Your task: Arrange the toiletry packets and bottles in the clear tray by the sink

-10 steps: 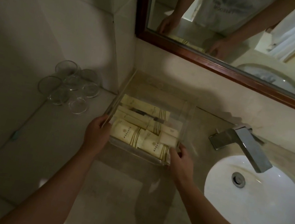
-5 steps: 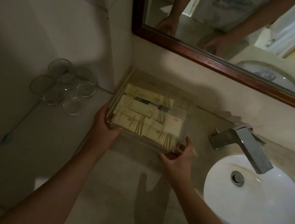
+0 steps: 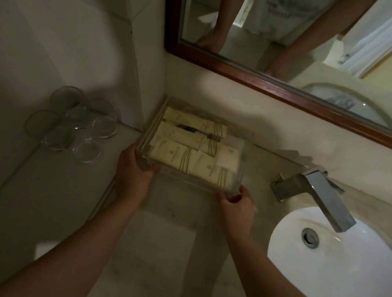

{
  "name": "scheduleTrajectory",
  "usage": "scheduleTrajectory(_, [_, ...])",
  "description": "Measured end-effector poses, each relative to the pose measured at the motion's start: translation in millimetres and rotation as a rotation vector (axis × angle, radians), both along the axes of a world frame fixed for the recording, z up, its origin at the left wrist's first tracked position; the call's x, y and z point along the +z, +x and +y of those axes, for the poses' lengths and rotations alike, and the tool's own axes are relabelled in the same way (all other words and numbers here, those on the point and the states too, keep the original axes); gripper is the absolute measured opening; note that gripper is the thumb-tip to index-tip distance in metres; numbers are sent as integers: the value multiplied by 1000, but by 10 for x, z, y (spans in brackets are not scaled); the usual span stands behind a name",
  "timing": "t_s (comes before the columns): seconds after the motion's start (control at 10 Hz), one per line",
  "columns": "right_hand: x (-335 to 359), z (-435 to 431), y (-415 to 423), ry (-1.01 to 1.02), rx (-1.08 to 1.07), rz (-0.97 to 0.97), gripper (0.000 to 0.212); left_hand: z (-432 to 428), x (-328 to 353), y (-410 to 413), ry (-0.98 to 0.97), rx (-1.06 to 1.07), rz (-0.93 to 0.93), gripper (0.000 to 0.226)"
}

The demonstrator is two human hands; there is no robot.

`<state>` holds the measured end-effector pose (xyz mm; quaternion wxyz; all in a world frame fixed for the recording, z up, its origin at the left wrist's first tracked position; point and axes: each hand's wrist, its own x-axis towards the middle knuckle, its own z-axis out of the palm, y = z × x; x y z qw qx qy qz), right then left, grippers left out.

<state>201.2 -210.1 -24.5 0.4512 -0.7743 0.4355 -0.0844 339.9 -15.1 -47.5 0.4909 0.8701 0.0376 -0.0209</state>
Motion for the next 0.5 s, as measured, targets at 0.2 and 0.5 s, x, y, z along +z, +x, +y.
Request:
scheduleTrajectory(0.2, [-2,-93,63,20,-8,30,47,-112,66,-18,118,79,-38,74])
scheduleTrajectory(0.5, [474,-217,-400,200,71,2,40,-83,439,-194,366,-85,-89,56])
